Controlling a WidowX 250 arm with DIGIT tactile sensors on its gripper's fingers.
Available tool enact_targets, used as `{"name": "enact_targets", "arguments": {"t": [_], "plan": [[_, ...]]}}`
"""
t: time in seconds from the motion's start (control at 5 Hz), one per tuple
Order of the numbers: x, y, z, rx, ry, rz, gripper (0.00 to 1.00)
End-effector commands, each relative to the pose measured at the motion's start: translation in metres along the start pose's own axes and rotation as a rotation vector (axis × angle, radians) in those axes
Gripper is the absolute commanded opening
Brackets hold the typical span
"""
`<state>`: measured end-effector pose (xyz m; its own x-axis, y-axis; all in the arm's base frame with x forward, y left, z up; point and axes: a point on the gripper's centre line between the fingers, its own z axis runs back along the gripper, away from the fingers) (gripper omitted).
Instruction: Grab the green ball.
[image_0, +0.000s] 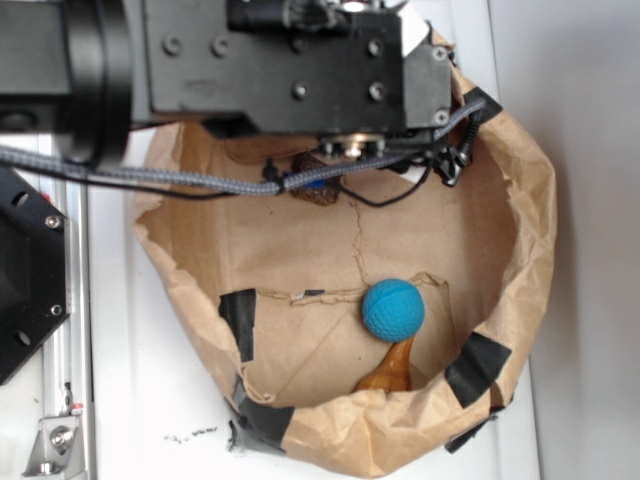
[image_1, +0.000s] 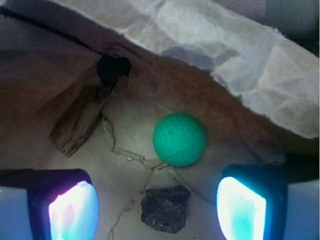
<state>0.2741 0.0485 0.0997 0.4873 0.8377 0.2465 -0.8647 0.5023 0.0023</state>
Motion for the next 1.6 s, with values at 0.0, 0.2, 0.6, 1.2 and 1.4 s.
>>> {"name": "enact_targets", "arguments": {"t": [0.0,0.2,0.6,1.2,1.4], "plan": [[0.017,0.003,0.014,-0.041,-0.033,0.02,1.0],[0.003,0.017,0.005,-0.031,-0.048,0.087,1.0],[-0.029,-0.007,0.002,-0.091,-0.05,0.087,1.0],[0.011,-0.003,-0.02,-0.034,-0.055,0.207,1.0],[0.022,0.002,-0.035,-0.005,-0.066,0.231,1.0]]}}
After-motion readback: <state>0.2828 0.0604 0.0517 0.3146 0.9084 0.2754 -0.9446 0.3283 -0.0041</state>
